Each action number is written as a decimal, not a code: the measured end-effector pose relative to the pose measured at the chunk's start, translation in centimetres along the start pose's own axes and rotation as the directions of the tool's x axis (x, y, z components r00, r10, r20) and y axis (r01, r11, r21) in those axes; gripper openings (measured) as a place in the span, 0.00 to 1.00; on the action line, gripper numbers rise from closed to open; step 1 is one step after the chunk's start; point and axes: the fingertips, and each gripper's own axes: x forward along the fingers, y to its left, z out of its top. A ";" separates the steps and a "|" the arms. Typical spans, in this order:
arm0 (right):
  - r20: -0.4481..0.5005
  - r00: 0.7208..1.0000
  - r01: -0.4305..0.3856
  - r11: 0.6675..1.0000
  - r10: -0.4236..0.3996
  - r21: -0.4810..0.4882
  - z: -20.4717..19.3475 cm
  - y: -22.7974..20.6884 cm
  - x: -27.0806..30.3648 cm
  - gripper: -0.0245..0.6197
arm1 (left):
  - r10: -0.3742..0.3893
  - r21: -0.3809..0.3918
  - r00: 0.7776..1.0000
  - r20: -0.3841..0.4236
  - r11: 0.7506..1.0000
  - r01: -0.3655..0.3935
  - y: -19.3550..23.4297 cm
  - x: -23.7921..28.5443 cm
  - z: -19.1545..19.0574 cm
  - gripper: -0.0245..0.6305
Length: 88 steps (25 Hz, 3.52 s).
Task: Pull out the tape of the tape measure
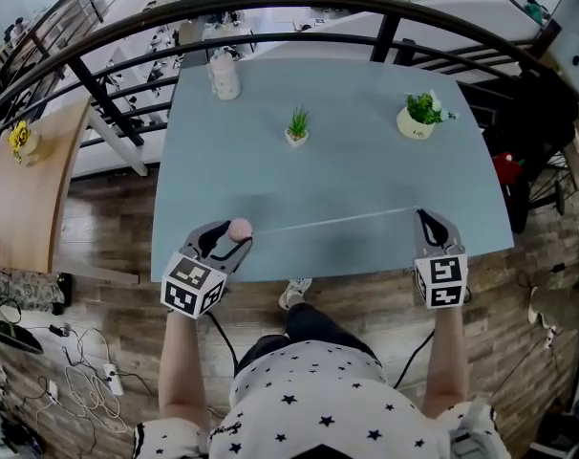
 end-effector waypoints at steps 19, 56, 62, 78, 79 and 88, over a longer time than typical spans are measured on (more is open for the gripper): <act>-0.114 0.991 -0.060 0.998 0.063 0.036 -3.4 0.8 8.8 0.05 | -0.014 -0.045 0.993 -0.114 0.999 0.009 4.3 5.9 -3.3 0.36; -0.345 0.922 -0.150 0.984 0.174 0.094 -10.8 1.4 19.5 0.05 | -0.032 -0.041 0.947 -0.319 0.999 0.020 7.7 14.3 -7.4 0.36; -0.364 0.913 -0.160 0.982 0.185 0.096 -11.4 1.8 20.1 0.05 | -0.020 -0.024 0.943 -0.331 1.000 0.013 8.0 14.6 -7.8 0.36; -0.378 0.906 -0.157 0.980 0.193 0.124 -11.6 1.7 20.2 0.05 | -0.009 -0.010 0.945 -0.326 1.000 0.006 8.0 14.8 -7.6 0.36; -0.378 0.905 -0.157 0.980 0.193 0.124 -11.6 1.7 20.2 0.05 | -0.007 -0.007 0.945 -0.327 1.000 0.005 8.0 14.8 -7.6 0.36; -0.385 0.902 -0.143 0.977 0.195 0.160 -11.7 1.6 20.3 0.05 | -0.009 -0.003 0.947 -0.322 1.000 0.009 8.0 14.8 -7.6 0.36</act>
